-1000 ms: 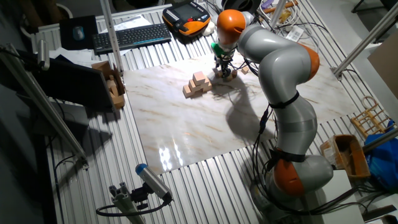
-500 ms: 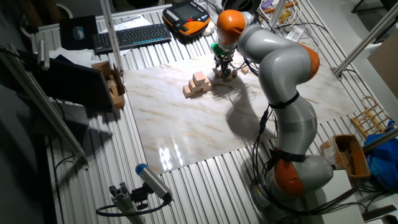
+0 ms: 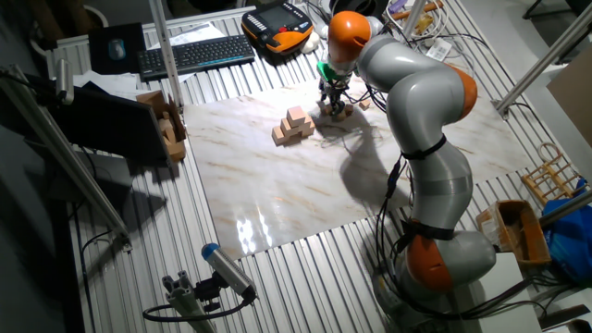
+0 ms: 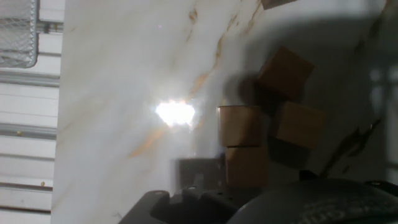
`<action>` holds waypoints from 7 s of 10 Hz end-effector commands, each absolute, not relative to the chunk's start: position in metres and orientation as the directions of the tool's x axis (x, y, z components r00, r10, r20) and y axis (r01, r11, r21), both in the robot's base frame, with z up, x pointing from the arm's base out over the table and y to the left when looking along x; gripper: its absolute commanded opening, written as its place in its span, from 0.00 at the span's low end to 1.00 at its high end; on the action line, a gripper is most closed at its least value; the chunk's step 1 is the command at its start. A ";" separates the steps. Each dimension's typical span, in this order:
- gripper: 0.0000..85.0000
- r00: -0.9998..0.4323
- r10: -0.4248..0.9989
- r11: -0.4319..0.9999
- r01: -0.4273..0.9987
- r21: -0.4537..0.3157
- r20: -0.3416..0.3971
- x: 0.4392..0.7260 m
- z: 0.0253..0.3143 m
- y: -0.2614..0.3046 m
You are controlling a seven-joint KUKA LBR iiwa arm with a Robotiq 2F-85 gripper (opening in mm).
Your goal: Stack the blocks into a pyramid shape
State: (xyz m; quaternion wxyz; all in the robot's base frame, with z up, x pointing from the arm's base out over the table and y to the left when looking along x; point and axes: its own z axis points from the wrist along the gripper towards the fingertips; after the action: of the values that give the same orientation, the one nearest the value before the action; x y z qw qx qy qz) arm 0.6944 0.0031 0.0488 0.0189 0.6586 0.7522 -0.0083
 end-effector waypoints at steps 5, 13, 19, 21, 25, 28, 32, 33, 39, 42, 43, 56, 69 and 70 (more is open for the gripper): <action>0.80 -0.124 0.990 0.125 0.992 0.005 -0.072 0.697 0.041 0.003; 0.60 -0.120 0.990 0.120 0.993 -0.008 -0.070 0.698 0.036 0.001; 0.20 -0.127 0.990 0.127 0.992 -0.006 -0.052 0.697 0.032 0.000; 0.00 -0.130 0.990 0.131 0.991 -0.001 -0.056 0.696 0.033 0.000; 0.00 -0.065 0.995 0.063 0.998 -0.021 -0.078 0.691 0.039 -0.001; 0.00 -0.014 0.996 0.012 1.000 -0.028 -0.085 0.682 0.044 -0.006; 0.00 -0.011 0.996 0.009 1.000 -0.025 -0.087 0.676 0.042 -0.008; 0.00 -0.011 0.997 0.010 1.000 -0.020 -0.076 0.673 0.040 -0.009; 0.00 -0.014 0.999 0.013 0.999 -0.032 -0.052 0.660 0.044 -0.012; 0.00 -0.028 0.999 0.027 0.999 -0.027 -0.041 0.655 0.042 -0.013; 0.00 -0.033 0.999 0.032 0.999 -0.027 -0.042 0.654 0.041 -0.014; 0.00 -0.023 0.999 0.023 1.000 -0.010 -0.047 0.652 0.034 -0.014; 0.00 -0.034 0.998 0.034 0.999 -0.006 -0.053 0.654 0.032 -0.014; 0.00 -0.036 0.998 0.035 0.999 -0.006 -0.058 0.654 0.032 -0.013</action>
State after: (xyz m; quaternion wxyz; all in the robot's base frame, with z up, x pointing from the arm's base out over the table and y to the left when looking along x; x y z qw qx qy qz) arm 0.6543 -0.0134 0.0325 0.0192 0.6938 0.7196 -0.0225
